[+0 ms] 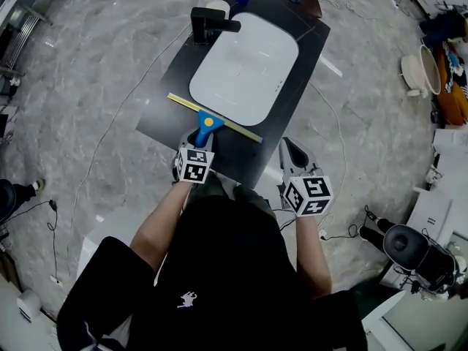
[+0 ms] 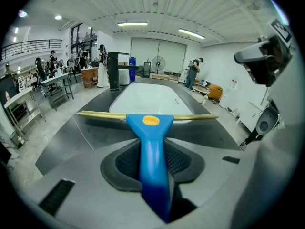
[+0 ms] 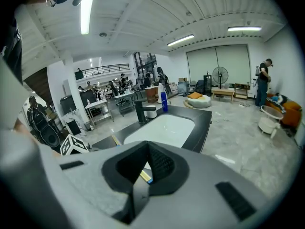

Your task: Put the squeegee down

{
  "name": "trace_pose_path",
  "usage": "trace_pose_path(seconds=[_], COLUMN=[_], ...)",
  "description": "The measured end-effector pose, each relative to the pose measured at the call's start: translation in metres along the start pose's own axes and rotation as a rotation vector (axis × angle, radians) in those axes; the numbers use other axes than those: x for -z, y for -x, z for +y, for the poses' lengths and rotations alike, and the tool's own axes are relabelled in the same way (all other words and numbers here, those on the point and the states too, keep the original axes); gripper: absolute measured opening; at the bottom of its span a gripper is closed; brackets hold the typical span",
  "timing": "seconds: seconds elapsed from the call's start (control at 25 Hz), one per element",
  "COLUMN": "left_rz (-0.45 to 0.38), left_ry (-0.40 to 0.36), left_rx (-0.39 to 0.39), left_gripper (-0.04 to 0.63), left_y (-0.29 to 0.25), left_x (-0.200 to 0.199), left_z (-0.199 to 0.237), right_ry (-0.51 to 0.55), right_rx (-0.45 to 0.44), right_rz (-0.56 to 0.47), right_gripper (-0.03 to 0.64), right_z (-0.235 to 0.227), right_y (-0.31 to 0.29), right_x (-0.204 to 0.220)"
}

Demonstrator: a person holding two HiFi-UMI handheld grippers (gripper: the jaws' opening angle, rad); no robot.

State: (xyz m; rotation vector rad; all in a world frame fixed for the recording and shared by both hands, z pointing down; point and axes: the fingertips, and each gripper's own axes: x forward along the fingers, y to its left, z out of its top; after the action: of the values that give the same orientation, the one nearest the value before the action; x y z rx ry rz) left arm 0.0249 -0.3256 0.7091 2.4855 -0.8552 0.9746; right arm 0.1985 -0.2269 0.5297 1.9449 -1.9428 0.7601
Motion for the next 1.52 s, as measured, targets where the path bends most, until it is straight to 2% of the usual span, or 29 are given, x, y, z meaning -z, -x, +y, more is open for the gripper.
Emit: trace_pose_path(seconds=[1.04,1.52], left_rz=[0.096,0.111], left_ry=[-0.018,-0.039], left_rx=[-0.023,-0.036], left_gripper=[0.130,0.130], left_y=[-0.017,-0.019], left_x=[0.003,0.005], left_z=[0.003,0.002], right_ry=[-0.025,-0.028], right_rx=[0.013,0.006], right_rz=[0.020,0.018], right_gripper=[0.002,0.002], right_z=[-0.016,-0.018], right_y=[-0.005,0.000], right_x=[0.004,0.005])
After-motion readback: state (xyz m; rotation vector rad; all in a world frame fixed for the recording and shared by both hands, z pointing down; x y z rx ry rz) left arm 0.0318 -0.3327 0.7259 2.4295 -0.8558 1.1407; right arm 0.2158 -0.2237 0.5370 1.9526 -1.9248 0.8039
